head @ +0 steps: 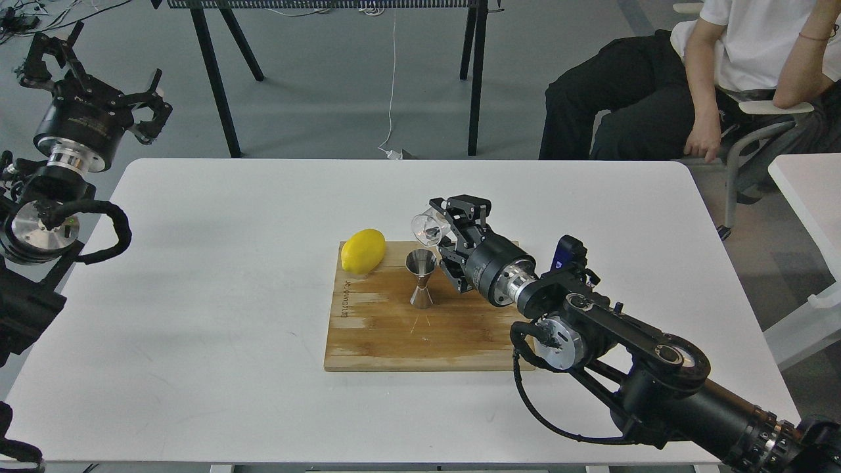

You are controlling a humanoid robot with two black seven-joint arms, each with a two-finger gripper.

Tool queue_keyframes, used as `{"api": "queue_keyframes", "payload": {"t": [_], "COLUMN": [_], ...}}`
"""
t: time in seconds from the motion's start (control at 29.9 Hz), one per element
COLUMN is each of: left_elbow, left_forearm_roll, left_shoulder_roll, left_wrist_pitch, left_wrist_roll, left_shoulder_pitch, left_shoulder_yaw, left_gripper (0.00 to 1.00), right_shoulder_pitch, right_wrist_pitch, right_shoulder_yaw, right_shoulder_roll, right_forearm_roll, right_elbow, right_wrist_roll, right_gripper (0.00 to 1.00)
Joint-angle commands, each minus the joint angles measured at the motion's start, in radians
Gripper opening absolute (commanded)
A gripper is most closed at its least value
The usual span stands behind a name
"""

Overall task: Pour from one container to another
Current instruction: 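Tilt the glass cup with the right gripper to pour into the jigger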

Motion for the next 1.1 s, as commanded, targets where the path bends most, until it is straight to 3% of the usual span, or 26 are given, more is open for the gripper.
{"api": "queue_keyframes", "payload": {"t": [0.0,1.07], "left_elbow": [0.000,0.000], "left_forearm_roll": [0.000,0.000], "left_shoulder_roll": [0.002,0.005], "left_wrist_pitch": [-0.003,-0.006], "left_wrist_roll": [0.000,0.000], "left_shoulder_pitch": [0.000,0.002], "left_shoulder_yaw": [0.000,0.000], "left_gripper": [1.00,1.00], "right_shoulder_pitch": [0.004,0.045], "right_wrist_pitch": [-0.008,-0.056], "right_shoulder_yaw": [-0.007,-0.101], "right_shoulder_roll": [0.001,0.001], "right_forearm_roll": [-0.021,-0.157], "right_elbow": [-0.002,-0.019], "right_wrist_roll": [0.000,0.014], "right_gripper": [0.35,0.35]}}
